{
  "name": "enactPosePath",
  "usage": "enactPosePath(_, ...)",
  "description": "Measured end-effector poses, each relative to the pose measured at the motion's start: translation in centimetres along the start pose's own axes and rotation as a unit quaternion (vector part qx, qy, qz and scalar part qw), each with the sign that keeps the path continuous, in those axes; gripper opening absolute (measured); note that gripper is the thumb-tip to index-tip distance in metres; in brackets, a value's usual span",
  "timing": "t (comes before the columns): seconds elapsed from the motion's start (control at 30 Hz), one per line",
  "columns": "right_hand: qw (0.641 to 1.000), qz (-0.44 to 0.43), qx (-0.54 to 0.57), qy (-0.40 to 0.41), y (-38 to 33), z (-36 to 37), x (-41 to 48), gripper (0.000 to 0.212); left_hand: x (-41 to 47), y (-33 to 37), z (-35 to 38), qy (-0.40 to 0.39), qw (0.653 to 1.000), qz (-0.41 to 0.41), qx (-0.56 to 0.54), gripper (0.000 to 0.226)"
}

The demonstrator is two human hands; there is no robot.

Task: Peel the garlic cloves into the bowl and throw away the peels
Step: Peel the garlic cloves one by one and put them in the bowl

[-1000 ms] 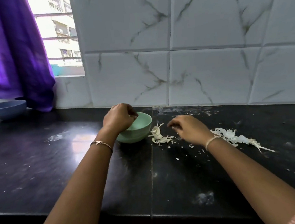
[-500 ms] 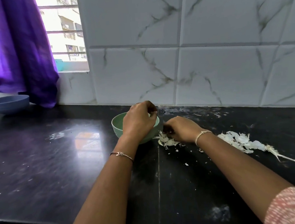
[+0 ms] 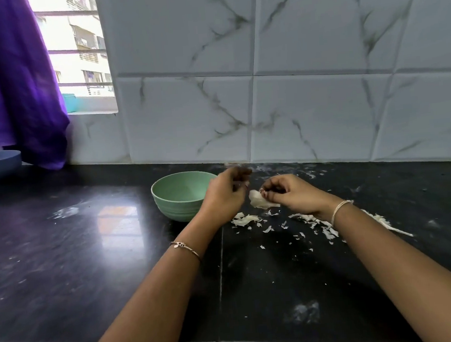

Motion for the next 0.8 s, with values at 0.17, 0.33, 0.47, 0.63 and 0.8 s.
enactPosePath(0.17,0.987,0.039,0.153,0.035,0.6,0.2,-1.5,0.005,-0.5,-0.9,2.2,-0.035,0.99,-0.098,-0.093,0.025)
enactPosePath(0.33,0.977,0.083,0.194,0.035,1.7,0.7,-1.9,0.013,-1.3,-1.0,3.1,-0.025,0.961,-0.171,-0.215,0.01)
enactPosePath(0.47,0.978,0.086,0.189,0.03,1.4,0.3,-2.2,0.016,-1.6,-1.1,3.3,-0.025,0.933,-0.217,-0.287,0.01)
enactPosePath(0.63,0.974,0.086,0.209,0.027,1.2,-0.2,-2.4,0.015,-1.7,-1.0,3.5,-0.049,0.912,-0.238,-0.329,0.01)
enactPosePath(0.8,0.965,0.085,0.244,0.048,1.2,-0.8,-2.5,0.015,-1.7,-1.0,3.2,-0.085,0.885,-0.265,-0.374,0.016)
Point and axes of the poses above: each hand's wrist, its own x-axis towards the middle knuckle, its own z-axis out of the palm, y = z × x, the point moved 4 cm from there along x, towards the middle knuckle, and after that the axes turned 6 degrees about y, right-handed, at the moved point
